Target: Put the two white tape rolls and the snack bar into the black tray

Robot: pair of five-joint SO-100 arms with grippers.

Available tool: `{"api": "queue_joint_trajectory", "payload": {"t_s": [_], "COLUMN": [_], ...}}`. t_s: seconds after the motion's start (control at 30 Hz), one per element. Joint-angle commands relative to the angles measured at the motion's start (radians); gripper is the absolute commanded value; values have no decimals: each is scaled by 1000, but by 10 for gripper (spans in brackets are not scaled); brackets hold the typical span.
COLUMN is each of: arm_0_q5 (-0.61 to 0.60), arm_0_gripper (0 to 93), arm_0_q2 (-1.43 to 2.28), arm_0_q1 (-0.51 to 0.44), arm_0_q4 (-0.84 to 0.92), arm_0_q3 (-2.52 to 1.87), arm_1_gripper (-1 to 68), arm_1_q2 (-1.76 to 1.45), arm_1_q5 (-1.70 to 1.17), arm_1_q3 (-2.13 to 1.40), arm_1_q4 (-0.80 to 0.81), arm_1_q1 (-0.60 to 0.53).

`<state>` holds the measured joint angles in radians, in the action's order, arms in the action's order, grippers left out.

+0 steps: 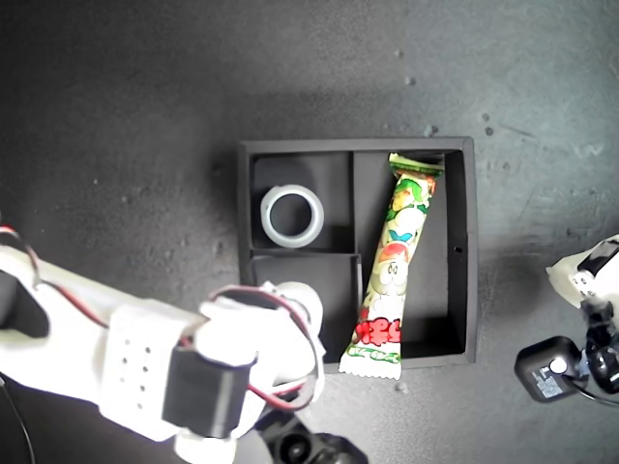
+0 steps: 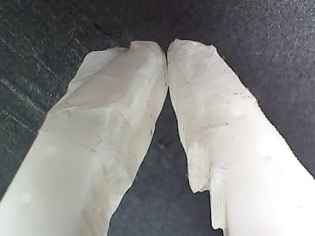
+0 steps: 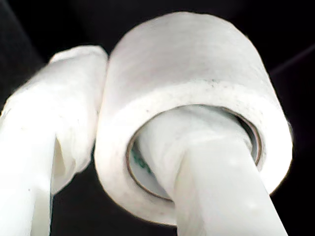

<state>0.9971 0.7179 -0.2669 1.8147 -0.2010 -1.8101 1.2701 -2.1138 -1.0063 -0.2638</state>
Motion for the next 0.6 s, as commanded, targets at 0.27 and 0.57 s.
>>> {"api": "queue_joint_trajectory", "payload": {"t_s": [0.27,0.57], "arm_0_q5": [8,15], "arm_0_gripper": [95,158], "arm_0_q2": [-17,80], "arm_0_q1": [-23,-55], "arm_0_q4": [17,18], "arm_0_q3": [127,95], "arm_1_gripper": [-3,-3], "arm_1_q2": [-40,-40], "arm_1_q5": [11,-14], "arm_1_q3": [-6,18], "arm_1_q4": [18,-11], "arm_1_q1": [5,21]}}
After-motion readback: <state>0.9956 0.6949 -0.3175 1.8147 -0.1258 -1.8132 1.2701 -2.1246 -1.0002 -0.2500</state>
